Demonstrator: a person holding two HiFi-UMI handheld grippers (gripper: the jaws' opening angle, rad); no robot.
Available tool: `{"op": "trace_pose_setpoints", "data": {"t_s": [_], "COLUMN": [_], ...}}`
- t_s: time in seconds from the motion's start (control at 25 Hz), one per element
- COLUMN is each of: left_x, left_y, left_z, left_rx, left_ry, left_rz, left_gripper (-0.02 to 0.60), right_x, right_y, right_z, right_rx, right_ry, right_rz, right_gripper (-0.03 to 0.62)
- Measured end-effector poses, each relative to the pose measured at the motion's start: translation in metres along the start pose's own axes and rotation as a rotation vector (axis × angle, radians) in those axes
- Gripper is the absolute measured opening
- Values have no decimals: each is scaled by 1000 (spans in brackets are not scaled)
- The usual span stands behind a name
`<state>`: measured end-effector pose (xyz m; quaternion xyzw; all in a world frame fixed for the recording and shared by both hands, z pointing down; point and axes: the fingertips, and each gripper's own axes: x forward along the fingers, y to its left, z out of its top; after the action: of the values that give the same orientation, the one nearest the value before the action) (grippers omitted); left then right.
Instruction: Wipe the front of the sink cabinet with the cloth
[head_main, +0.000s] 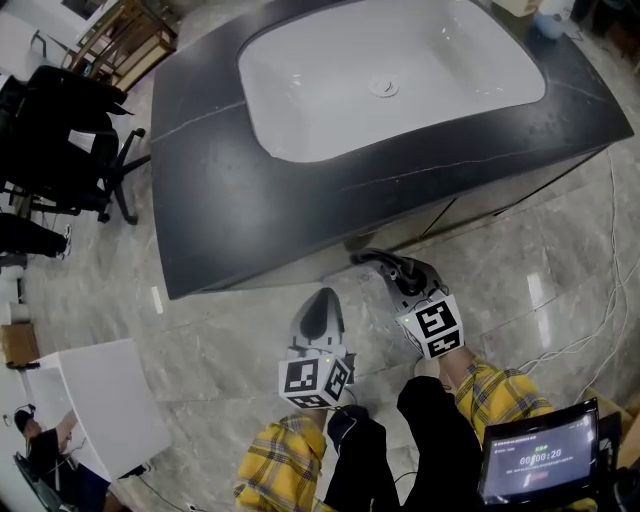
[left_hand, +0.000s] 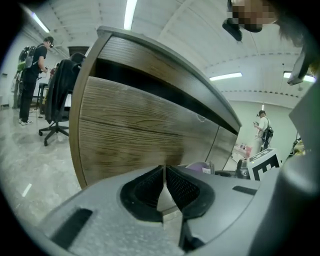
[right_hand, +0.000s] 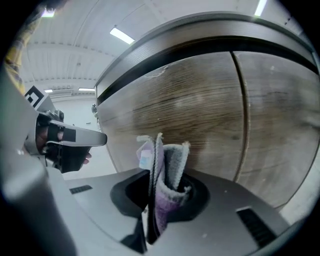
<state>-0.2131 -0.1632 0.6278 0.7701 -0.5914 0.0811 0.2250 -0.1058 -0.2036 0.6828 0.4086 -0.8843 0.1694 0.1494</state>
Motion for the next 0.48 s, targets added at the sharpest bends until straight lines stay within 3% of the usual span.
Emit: {"op": "trace_pose_setpoints", "data": {"t_s": [0.48], "left_x": [32], "left_y": [-57], "left_z": [-4], "left_rx": [-22], "left_ry": [27], "left_rz": [-52], "left_gripper": [8], "right_x": [-32], "right_y": [-73], "right_z": [-11], "right_rx": [40], "right_ry": [17], "right_rz": [-69], "right_gripper": [43]}}
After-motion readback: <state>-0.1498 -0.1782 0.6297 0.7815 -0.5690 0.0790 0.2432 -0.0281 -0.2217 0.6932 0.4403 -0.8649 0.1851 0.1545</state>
